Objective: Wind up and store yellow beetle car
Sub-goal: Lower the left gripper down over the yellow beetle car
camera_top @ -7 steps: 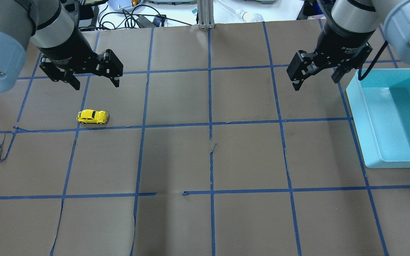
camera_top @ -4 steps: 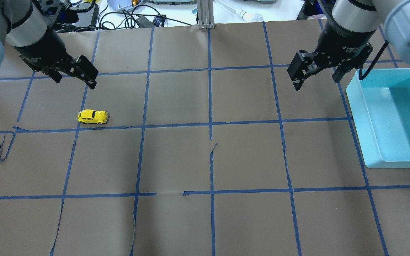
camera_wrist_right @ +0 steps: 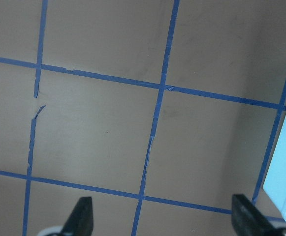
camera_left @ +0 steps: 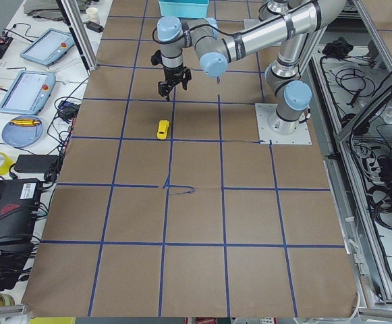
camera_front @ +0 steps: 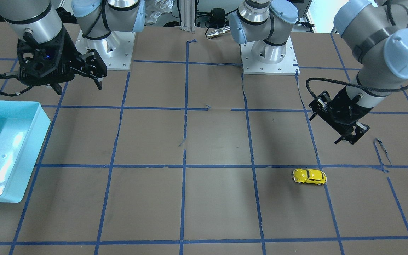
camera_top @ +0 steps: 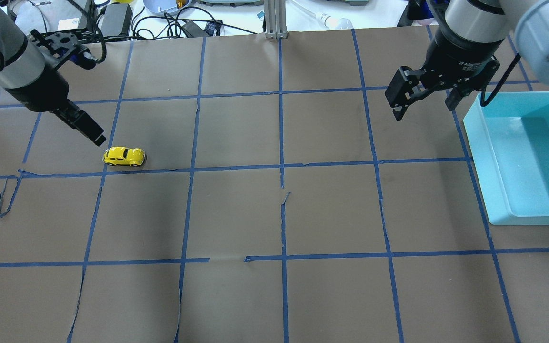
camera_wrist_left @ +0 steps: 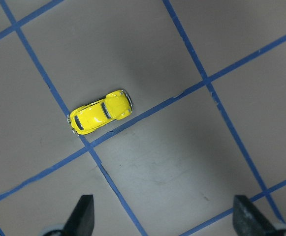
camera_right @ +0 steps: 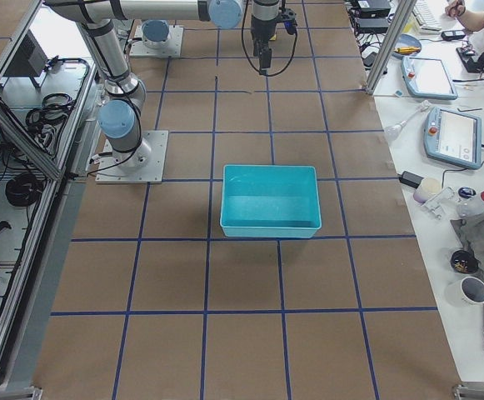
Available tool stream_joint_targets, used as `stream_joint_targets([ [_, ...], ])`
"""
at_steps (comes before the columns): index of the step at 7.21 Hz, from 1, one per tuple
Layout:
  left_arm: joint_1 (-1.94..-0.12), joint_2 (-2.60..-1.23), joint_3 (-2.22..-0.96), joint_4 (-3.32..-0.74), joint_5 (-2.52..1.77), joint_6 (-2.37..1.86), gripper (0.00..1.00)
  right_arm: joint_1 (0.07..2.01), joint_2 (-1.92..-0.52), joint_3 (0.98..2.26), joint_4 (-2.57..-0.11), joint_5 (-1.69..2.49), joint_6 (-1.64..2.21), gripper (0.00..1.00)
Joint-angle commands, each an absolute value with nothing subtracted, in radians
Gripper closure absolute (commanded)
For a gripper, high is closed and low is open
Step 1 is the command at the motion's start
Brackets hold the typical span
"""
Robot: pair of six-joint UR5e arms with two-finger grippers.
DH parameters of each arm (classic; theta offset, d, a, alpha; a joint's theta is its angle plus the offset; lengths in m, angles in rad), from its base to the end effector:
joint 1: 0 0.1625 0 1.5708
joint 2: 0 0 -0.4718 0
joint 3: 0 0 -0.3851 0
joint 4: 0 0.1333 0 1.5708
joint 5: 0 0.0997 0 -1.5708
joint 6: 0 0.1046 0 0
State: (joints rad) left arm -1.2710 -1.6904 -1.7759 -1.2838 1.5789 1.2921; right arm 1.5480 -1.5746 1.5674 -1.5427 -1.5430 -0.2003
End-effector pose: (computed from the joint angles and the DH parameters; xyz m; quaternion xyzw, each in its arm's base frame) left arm 0.0261 -0.5330 0.3998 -0.4760 -0.8792 -0.0161 0.0106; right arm 0.1252 -0.4838 0.5304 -0.0885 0.9959 0.0088 0.0150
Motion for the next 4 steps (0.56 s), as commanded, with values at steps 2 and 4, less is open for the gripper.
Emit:
stream_joint_targets([
  [2, -1.264, -1.770, -1.943, -0.918, 1.588, 1.542, 0.00, 1.551, -1.571, 1.572, -1.545, -1.540, -0.199, 0.00],
  [4, -1.262, -1.785, -2.037, -0.667, 1.574, 1.520, 0.00, 1.551, -1.572, 1.566, -1.546, -1.543, -0.199, 0.00],
])
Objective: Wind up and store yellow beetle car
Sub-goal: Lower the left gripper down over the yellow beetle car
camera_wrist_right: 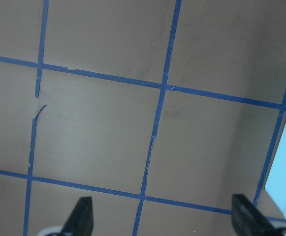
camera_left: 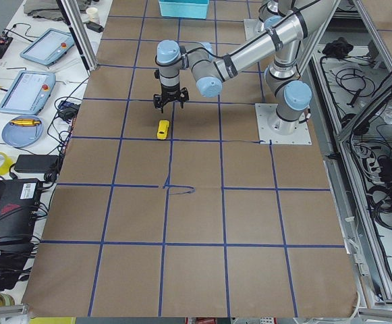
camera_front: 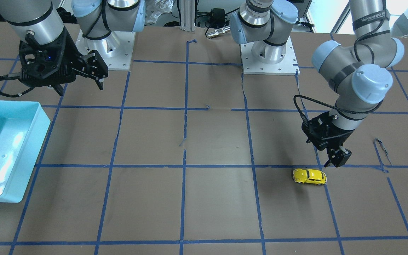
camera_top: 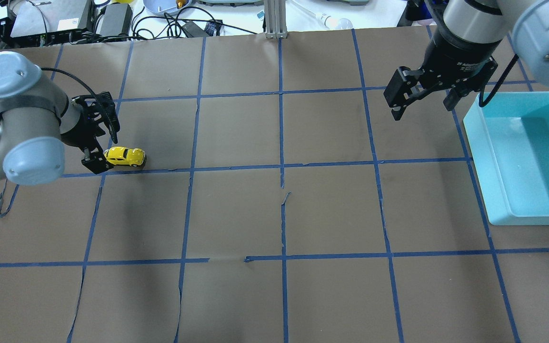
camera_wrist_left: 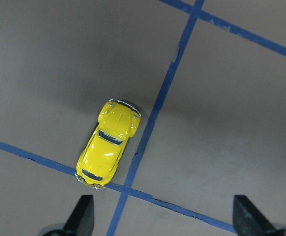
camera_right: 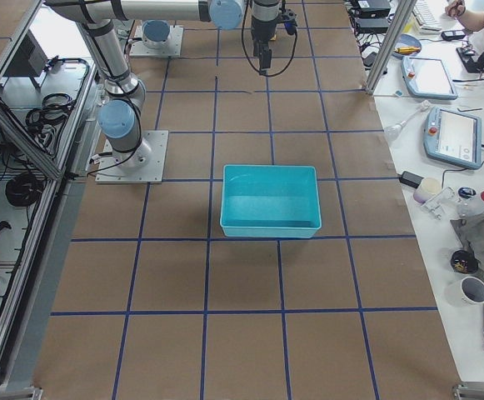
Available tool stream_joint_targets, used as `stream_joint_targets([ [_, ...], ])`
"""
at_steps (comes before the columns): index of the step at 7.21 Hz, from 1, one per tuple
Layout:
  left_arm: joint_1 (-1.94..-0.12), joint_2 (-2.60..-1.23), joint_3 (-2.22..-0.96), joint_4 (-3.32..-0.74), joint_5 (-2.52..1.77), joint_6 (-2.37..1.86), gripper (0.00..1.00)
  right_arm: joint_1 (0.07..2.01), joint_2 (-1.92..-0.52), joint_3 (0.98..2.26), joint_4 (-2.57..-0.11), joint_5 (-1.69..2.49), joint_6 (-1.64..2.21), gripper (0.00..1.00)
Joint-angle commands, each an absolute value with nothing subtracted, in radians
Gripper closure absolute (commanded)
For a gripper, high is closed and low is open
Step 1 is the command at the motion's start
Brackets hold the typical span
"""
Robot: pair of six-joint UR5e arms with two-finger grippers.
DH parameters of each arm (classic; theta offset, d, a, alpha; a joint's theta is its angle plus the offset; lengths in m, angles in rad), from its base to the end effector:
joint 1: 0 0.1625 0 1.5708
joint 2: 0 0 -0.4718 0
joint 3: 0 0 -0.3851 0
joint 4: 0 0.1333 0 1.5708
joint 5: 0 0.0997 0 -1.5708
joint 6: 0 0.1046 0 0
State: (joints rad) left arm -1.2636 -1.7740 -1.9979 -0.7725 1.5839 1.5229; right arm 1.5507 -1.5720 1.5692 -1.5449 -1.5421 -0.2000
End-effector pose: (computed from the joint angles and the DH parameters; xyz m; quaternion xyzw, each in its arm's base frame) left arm 0.0321 -0.5376 0.3112 0.5686 0.8183 -0.0460 0.0705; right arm 0.1266 -0.4844 0.5285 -0.0896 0.9958 0.0099 0.0155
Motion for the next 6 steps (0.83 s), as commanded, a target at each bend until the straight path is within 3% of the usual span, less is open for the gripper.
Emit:
stream_joint_targets([
  [1, -1.261, -1.789, -2.017, -0.733, 1.545, 1.508, 0.00, 1.551, -1.572, 1.565, -1.557, -1.542, -0.199, 0.00],
  [6, -1.244, -1.801, -2.002, -0.753, 1.615, 1.509, 0.00, 1.554, -1.574, 1.563, -1.560, -1.539, -0.193, 0.00],
])
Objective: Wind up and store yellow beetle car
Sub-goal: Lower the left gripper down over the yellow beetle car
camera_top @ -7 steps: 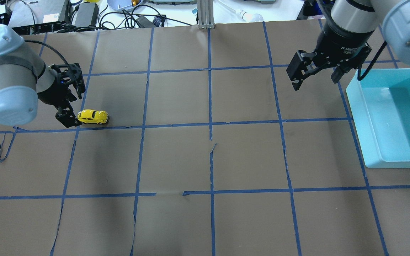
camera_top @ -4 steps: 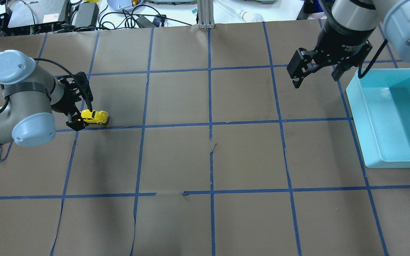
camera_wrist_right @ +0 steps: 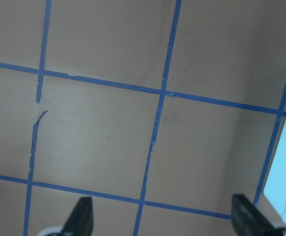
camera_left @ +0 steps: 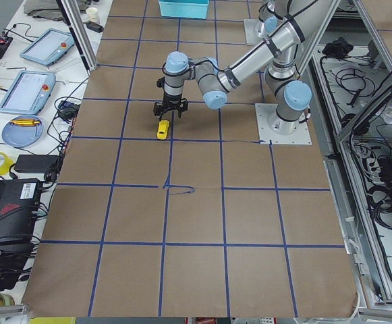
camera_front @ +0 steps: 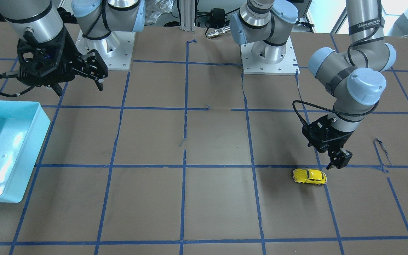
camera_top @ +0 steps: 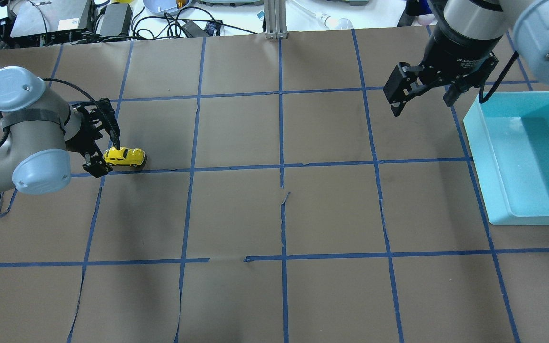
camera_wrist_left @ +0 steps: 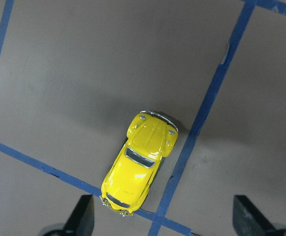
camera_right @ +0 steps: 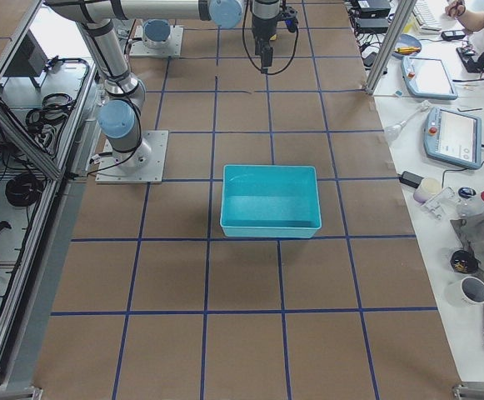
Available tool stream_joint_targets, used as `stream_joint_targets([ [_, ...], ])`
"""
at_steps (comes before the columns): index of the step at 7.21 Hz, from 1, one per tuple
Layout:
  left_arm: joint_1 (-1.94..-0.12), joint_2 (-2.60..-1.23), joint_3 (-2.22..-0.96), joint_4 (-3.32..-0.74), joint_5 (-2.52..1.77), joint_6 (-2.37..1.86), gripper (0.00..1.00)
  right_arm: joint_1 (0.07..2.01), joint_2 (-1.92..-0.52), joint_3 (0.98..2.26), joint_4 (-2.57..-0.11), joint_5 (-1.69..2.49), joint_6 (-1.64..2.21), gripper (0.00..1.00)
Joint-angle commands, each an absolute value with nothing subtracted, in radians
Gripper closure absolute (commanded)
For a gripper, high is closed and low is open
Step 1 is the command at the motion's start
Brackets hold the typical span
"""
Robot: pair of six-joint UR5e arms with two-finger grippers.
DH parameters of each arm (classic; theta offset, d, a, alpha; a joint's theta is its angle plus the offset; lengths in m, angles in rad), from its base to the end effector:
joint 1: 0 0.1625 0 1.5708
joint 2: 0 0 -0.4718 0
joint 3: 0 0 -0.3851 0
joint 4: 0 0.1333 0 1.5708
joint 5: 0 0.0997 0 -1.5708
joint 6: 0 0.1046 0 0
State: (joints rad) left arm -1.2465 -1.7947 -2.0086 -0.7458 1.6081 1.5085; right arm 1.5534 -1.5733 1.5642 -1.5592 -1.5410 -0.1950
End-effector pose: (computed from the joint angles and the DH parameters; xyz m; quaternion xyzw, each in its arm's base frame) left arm 0.0443 -0.5379 0.2990 0.5549 0.8277 -0.0349 0.0760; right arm 0.1280 -0.4856 0.5330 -0.0887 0.9960 -0.0003 0.0149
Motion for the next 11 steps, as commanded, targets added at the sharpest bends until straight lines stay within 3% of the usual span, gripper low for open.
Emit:
stream_joint_targets([
  [1, -1.243, -1.815, -1.991, -0.756, 1.597, 1.547, 0.00, 1.552, -1.572, 1.568, -1.559, -1.542, -0.199, 0.00],
  [5, -1.236, -1.955, -1.778, -0.981, 1.536, 2.008, 0.00, 1.554, -1.572, 1.577, -1.555, -1.543, -0.201, 0.00],
  [11, -1.238, -2.029, -1.784, -0.968, 1.537, 1.925, 0.00, 1.551, -1.572, 1.577, -1.559, -1.548, -0.201, 0.00],
])
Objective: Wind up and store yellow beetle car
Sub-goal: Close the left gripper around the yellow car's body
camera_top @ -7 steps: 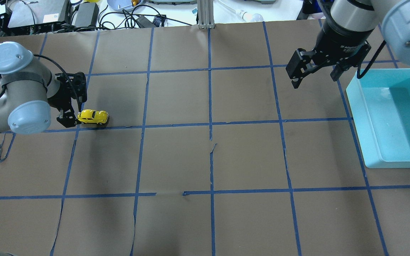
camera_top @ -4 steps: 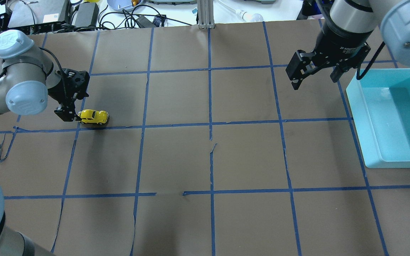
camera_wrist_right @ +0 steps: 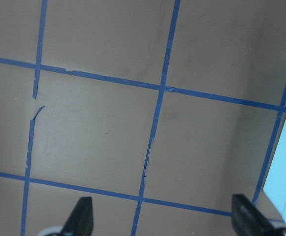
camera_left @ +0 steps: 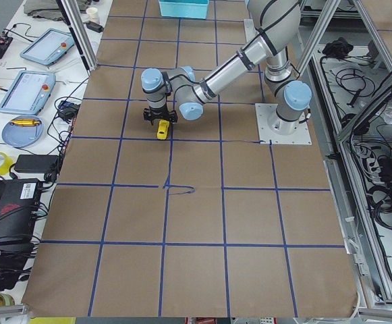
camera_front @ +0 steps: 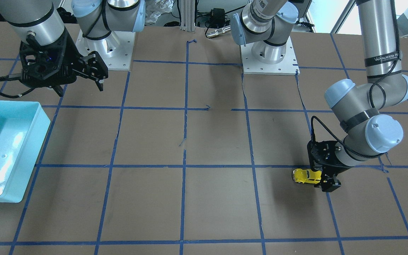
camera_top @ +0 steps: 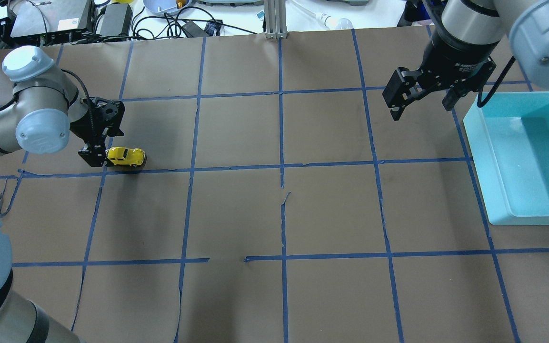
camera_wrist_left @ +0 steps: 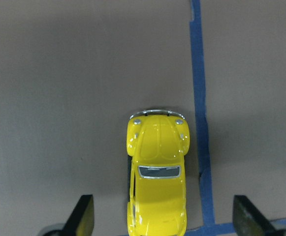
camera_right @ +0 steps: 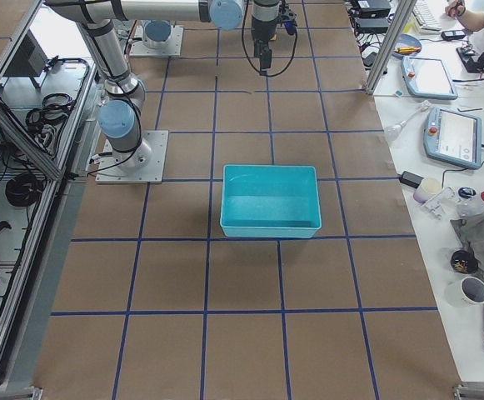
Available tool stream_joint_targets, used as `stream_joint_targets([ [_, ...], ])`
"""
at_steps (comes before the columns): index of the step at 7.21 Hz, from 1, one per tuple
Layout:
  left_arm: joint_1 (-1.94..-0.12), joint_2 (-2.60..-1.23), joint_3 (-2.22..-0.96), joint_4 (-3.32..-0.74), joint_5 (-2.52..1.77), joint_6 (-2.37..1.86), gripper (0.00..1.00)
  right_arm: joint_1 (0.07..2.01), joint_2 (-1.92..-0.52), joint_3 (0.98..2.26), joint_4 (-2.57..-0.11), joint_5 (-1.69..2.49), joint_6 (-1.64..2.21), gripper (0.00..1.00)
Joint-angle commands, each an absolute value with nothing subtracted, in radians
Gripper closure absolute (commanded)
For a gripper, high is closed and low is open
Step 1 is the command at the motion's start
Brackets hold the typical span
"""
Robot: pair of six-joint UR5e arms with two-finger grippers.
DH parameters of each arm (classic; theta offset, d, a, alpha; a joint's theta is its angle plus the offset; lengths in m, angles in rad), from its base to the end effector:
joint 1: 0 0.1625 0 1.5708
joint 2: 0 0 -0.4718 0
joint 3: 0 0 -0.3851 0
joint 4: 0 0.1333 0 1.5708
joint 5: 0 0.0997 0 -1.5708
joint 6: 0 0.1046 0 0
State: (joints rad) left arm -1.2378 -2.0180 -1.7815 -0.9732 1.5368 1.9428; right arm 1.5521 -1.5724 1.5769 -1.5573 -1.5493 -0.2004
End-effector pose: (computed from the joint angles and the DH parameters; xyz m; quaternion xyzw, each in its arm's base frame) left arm 0.0674 -0.6136 0.2421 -0.7200 -0.6931 0.0028 0.0345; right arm 0.1265 -0.4846 0.5262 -0.0906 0.9958 0.0078 0.0117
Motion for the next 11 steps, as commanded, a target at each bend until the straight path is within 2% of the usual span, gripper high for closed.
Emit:
stream_joint_targets([
  [1, -1.238, -2.040, -1.783, -0.966, 1.536, 1.927, 0.00, 1.551, -1.572, 1.577, -1.557, -1.555, -0.201, 0.00],
  [3, -1.238, -2.045, -1.779, -0.965, 1.532, 1.928, 0.00, 1.551, -1.572, 1.578, -1.557, -1.554, -0.201, 0.00],
  [4, -1.238, -2.045, -1.778, -0.965, 1.532, 1.930, 0.03, 1.551, -1.572, 1.578, -1.557, -1.560, -0.202, 0.00],
  [5, -1.238, -2.045, -1.779, -0.957, 1.532, 1.931, 0.13, 1.551, -1.571, 1.578, -1.557, -1.559, -0.202, 0.00],
  [6, -1.238, -2.046, -1.781, -0.954, 1.532, 1.931, 0.14, 1.551, -1.571, 1.580, -1.555, -1.554, -0.201, 0.00],
  [8, -1.243, -2.043, -1.779, -0.954, 1.537, 1.928, 0.26, 1.551, -1.571, 1.580, -1.549, -1.559, -0.196, 0.00],
  [11, -1.244, -2.043, -1.776, -0.954, 1.545, 1.924, 0.27, 1.551, -1.562, 1.578, -1.557, -1.543, -0.186, 0.00],
])
